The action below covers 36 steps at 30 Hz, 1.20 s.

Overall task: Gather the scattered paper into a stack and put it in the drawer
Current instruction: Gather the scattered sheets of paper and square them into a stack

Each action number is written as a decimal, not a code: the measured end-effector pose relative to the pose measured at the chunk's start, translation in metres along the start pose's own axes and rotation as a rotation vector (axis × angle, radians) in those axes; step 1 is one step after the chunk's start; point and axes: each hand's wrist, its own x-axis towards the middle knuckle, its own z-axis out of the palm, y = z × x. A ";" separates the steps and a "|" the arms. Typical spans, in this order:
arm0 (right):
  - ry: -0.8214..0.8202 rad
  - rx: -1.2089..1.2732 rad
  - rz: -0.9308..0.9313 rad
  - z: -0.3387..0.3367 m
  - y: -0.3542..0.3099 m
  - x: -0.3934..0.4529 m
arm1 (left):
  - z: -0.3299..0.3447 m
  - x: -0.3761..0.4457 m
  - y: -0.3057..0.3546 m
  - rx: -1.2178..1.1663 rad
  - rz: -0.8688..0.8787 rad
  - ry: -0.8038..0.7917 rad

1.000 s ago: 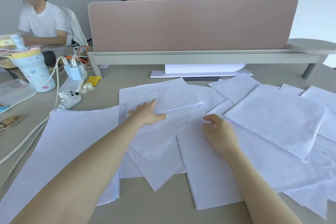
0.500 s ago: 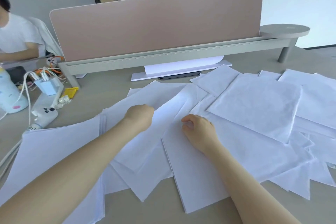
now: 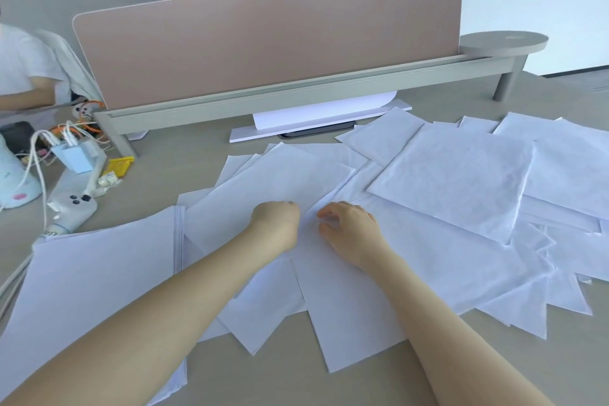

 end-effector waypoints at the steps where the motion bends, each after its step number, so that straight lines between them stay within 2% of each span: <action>1: 0.002 0.023 0.003 -0.002 0.000 0.000 | -0.001 0.000 -0.004 -0.016 -0.013 0.010; 4: 0.034 0.132 0.026 -0.009 -0.002 -0.001 | -0.015 0.004 -0.024 -0.183 -0.116 0.042; 6: 0.140 0.305 0.059 -0.015 -0.005 -0.002 | -0.028 0.000 -0.027 -0.302 -0.124 0.096; 10: 0.471 0.841 0.101 -0.038 -0.016 -0.013 | -0.054 -0.022 0.017 -0.417 0.026 0.257; 13: 0.705 1.113 0.119 -0.064 -0.013 -0.026 | -0.060 -0.034 0.062 -0.399 0.180 0.167; 15: 0.897 1.055 0.103 -0.077 -0.001 -0.037 | -0.054 -0.043 0.087 -0.322 0.312 0.034; 17: 1.022 0.812 0.061 -0.083 0.016 -0.050 | -0.046 -0.052 0.105 -0.270 0.403 -0.043; 20: 0.917 0.460 0.078 -0.083 0.042 -0.062 | -0.048 -0.052 0.106 -0.376 0.448 -0.137; 22: 0.728 0.243 0.165 -0.078 0.056 -0.063 | -0.050 -0.036 0.096 -0.473 0.461 -0.165; 23: 0.614 0.153 0.225 -0.074 0.061 -0.062 | -0.049 -0.025 0.087 -0.501 0.434 -0.113; 25: 0.429 0.025 0.304 -0.063 0.063 -0.060 | -0.038 0.001 0.063 -0.515 0.285 0.051; 27: 0.338 -0.060 0.305 -0.053 0.061 -0.061 | -0.022 0.021 0.038 -0.553 0.100 0.048; 30: 0.247 -0.186 0.286 -0.043 0.058 -0.060 | -0.002 0.037 0.018 -0.776 -0.013 -0.077; 36: 0.309 -0.181 0.260 -0.039 0.057 -0.061 | -0.011 0.063 0.029 -0.789 0.019 0.040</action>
